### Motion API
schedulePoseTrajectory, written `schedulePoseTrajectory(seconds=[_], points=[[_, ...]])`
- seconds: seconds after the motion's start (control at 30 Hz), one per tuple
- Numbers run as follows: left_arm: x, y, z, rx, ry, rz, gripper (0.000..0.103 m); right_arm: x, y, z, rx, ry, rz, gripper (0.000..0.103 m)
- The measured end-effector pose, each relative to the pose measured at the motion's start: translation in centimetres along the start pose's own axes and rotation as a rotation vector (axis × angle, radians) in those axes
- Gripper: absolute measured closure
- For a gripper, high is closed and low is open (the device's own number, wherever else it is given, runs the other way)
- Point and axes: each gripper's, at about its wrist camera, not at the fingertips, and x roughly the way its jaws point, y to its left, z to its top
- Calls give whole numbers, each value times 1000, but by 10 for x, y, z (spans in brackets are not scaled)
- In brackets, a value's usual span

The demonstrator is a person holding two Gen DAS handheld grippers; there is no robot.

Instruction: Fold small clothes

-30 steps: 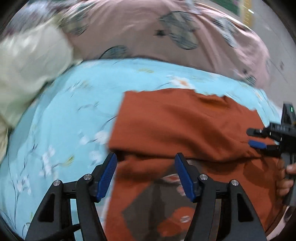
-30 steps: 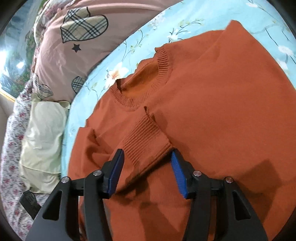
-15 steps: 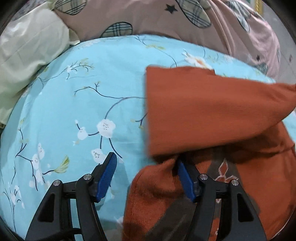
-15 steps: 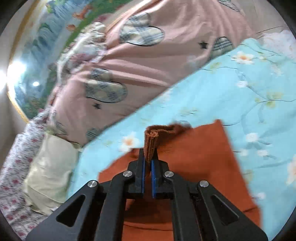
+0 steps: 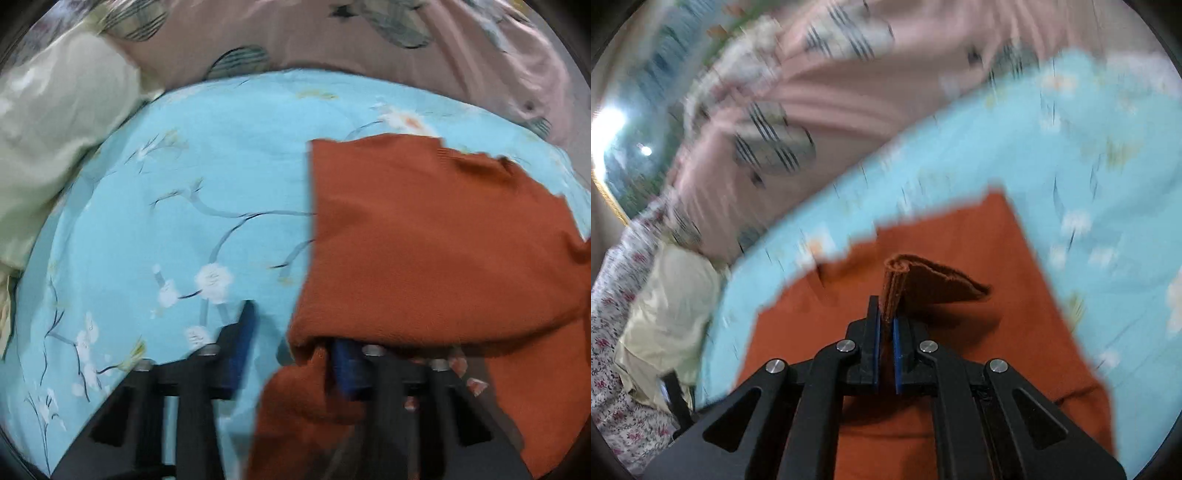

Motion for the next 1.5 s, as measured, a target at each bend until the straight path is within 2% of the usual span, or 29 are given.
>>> schedulePoseTrajectory(seconds=[0.07, 0.13, 0.23, 0.27, 0.3, 0.4, 0.43, 0.5, 0.57, 0.63, 0.7, 0.77, 0.8, 0.87, 0.93, 1.0, 1.03, 1.07, 1.13, 1.2, 1.27, 1.37, 1.5], points=[[1, 19, -1, -98, 8, -80, 61, -5, -4, 4, -24, -8, -31, 97], [1, 17, -4, -82, 9, -84, 57, 7, -12, -2, -32, 50, -80, 97], [2, -4, -9, 25, 13, -20, 63, 28, -31, -19, 3, 141, -124, 97], [2, -8, -9, 46, 9, -16, 74, 28, -34, -22, 6, 139, -137, 97], [1, -9, -9, 51, 11, -25, 78, 25, -37, -23, 12, 121, -142, 97], [-6, -10, -7, 60, 20, -35, 77, 16, -45, -19, 32, 75, -181, 97], [-7, -12, -8, 75, 26, -44, 74, 19, -48, -18, 36, 93, -182, 97], [-6, -15, -11, 101, 18, -35, 75, 23, -47, -19, 23, 112, -186, 97], [-5, -15, -12, 93, 13, -32, 78, 32, -38, -20, -16, 172, -184, 97], [-6, -10, -11, 50, 2, -34, 85, 37, -39, -22, -17, 214, -207, 96], [-4, 1, -8, -18, 0, -51, 85, 29, -41, -21, -19, 191, -268, 90], [-2, 6, -7, -47, 10, -73, 85, 9, -37, -17, -41, 101, -393, 86], [-3, 5, -7, -38, 11, -73, 85, 0, -33, -15, -48, 63, -398, 84], [-5, -1, -9, 11, 6, -52, 85, -4, -19, -12, -74, 53, -310, 84], [-6, -7, -11, 48, 4, -29, 84, 11, -6, -15, -114, 124, -204, 83], [-7, -9, -12, 59, 4, -21, 83, 27, -2, -20, -126, 178, -165, 83], [-7, -9, -12, 59, 5, -20, 82, 36, -3, -23, -142, 207, -192, 82], [-7, -8, -12, 57, 6, -20, 81, 47, -10, -26, -147, 254, -256, 81], [-8, -2, -13, 43, 14, -29, 76, 50, -31, -29, -90, 290, -318, 82], [-12, 5, -16, 34, 18, -38, 69, 28, -45, -28, -29, 250, -306, 82], [-21, 12, -22, 38, 15, -48, 63, 3, -47, -29, -29, 223, -276, 78], [-39, 20, -36, 38, 8, -82, 62, -36, -50, -38, -34, 228, -183, 64], [-65, 29, -63, 18, 20, -139, 58, -70, -54, -55, -38, 233, -113, 63]])
